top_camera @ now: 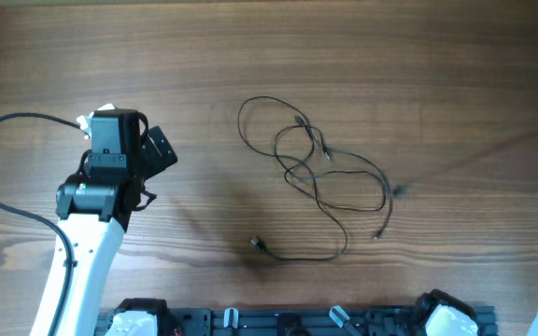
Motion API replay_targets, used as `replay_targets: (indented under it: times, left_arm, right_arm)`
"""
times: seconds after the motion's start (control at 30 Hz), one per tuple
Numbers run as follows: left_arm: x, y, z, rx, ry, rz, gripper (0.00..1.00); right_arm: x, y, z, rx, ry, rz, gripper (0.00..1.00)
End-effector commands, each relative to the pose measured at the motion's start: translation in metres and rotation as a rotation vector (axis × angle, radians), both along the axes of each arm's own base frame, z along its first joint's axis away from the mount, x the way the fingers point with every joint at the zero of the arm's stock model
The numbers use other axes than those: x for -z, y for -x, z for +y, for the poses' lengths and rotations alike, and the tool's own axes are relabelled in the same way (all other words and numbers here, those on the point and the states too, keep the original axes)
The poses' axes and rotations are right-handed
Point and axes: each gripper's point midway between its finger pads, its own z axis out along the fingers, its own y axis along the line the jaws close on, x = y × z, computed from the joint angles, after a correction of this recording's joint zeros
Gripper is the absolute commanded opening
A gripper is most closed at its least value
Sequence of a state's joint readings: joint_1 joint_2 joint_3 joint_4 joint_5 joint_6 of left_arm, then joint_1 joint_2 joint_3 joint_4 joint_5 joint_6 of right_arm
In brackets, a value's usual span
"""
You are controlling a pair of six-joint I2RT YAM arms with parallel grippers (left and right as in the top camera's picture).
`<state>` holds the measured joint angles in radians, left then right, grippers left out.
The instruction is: Untangle cables
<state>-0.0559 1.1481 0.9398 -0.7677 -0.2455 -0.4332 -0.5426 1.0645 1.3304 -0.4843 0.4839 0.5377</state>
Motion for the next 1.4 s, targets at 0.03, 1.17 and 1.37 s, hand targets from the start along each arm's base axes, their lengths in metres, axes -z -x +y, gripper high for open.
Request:
replay_targets:
  times: [0.03,1.17,1.37]
  left_arm:
    - [0.000,0.001,0.002,-0.022,0.013,-0.006,1.00]
    - [0.000,0.001,0.002,-0.022,0.013,-0.006,1.00]
    - [0.000,0.001,0.002,-0.022,0.013,-0.006,1.00]
  right_arm:
    - [0.019,0.008,-0.031,-0.036,-0.125,-0.059,0.04]
    - [0.204,-0.042,0.096,-0.709,-0.837,0.439,0.99]
    - [0.236,-0.080,0.205,-1.054,-0.724,0.620,1.00]
